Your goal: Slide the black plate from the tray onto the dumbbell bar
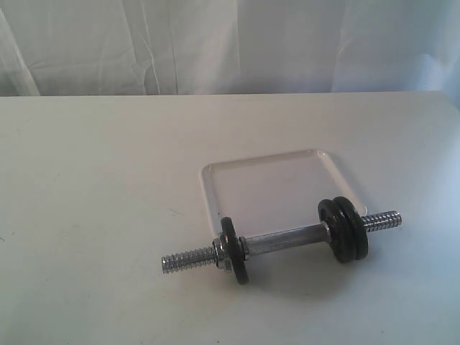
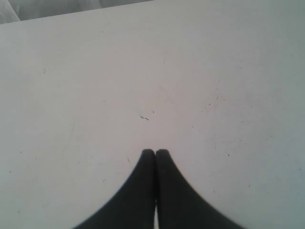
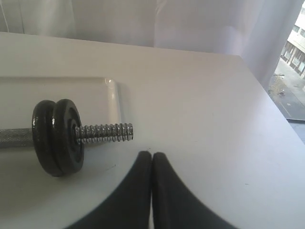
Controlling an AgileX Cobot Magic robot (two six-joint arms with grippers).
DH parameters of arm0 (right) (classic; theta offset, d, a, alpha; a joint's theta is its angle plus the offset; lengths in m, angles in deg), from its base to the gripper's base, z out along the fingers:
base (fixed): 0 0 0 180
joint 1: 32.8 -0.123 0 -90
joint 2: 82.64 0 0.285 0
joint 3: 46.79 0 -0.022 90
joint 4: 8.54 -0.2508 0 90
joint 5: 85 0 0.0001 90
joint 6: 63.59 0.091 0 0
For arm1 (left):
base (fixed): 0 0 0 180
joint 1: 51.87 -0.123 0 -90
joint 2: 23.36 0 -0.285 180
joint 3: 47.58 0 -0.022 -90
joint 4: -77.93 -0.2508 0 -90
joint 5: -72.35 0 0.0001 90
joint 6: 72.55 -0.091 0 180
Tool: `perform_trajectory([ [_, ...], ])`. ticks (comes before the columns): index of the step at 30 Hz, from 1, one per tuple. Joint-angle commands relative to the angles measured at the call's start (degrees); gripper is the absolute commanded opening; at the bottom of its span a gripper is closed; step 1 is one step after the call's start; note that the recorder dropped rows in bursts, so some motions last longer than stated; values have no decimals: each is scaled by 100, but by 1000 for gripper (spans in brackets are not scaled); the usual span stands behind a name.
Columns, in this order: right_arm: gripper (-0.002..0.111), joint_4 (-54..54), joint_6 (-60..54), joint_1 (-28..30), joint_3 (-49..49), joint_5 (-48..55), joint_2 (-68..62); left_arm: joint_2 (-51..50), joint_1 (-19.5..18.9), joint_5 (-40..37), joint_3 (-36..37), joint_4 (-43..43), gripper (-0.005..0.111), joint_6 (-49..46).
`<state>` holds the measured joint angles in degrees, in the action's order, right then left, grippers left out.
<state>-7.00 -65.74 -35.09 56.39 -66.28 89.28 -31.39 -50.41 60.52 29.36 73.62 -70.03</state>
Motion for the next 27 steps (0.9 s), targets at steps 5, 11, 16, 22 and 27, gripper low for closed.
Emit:
perform_trajectory([
  [5, 0, 83, -67, 0, -40, -42, 29, 24, -14, 21, 28, 28, 0, 24],
  [11, 0, 83, -67, 0, -40, -42, 29, 24, -14, 21, 28, 28, 0, 24],
  [16, 0, 83, -67, 0, -40, -42, 29, 24, -14, 21, 28, 28, 0, 24],
  [22, 0, 83, -67, 0, -40, -42, 29, 24, -35, 21, 28, 28, 0, 23],
  [27, 0, 83, -67, 0, -40, -42, 29, 24, -214, 21, 28, 28, 0, 23],
])
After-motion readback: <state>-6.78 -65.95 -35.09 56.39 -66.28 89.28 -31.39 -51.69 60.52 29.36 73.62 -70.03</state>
